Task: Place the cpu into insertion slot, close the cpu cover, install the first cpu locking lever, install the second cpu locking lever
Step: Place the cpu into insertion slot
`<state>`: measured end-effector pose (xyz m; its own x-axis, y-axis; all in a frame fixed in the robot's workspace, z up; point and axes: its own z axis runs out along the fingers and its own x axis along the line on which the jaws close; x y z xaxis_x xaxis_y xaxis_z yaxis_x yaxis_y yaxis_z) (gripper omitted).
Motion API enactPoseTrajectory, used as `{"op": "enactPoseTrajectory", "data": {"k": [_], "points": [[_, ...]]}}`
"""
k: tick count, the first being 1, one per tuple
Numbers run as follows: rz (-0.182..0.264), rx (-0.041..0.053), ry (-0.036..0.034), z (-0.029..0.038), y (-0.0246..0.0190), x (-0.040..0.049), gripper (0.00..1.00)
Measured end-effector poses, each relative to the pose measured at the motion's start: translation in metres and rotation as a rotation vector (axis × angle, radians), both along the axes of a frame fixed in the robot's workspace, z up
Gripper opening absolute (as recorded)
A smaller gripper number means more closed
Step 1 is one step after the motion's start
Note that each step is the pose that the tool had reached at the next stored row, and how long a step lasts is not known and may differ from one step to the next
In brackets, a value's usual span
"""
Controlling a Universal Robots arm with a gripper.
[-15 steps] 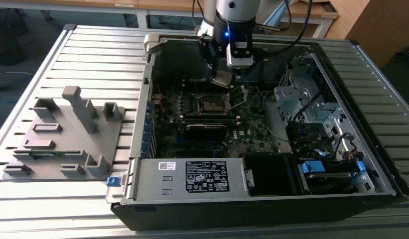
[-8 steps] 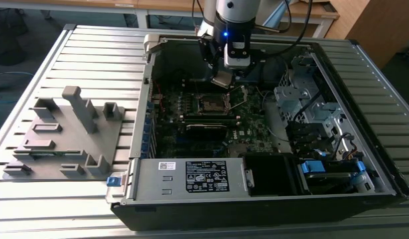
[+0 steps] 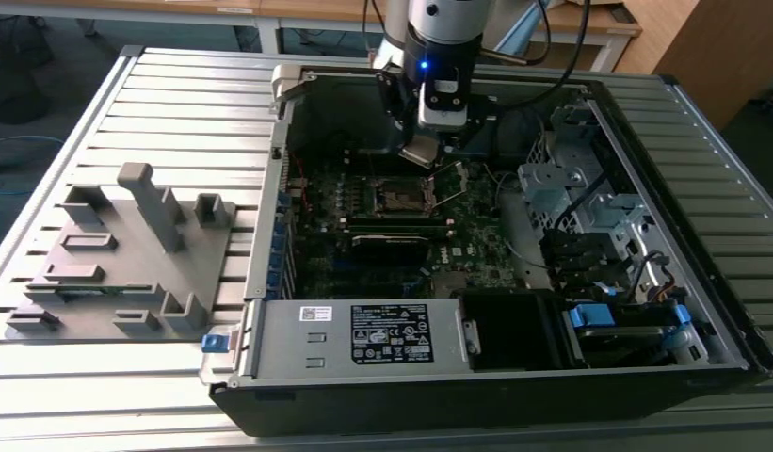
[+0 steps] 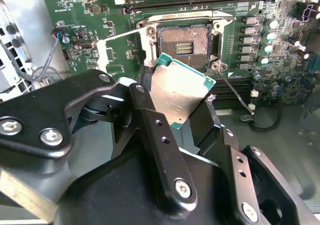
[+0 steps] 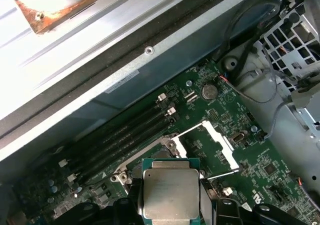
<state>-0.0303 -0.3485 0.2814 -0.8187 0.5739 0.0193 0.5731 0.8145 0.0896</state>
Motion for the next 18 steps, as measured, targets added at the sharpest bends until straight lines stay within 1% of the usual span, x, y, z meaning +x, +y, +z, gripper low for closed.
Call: {"op": "enactPoseTrajectory", "data": {"k": [6,8,15,18], "points": [[-0.006,0.0001,-0.0001,-0.0001,0.0,0.0,0.54],[-0.033,0.0002,-0.0001,-0.0004,0.0001,0.0,0.54],[-0.156,0.0001,-0.0001,-0.0017,0.0,0.0,0.54],[-0.161,0.0001,-0.0001,-0.0017,0.0,0.0,0.54]]}}
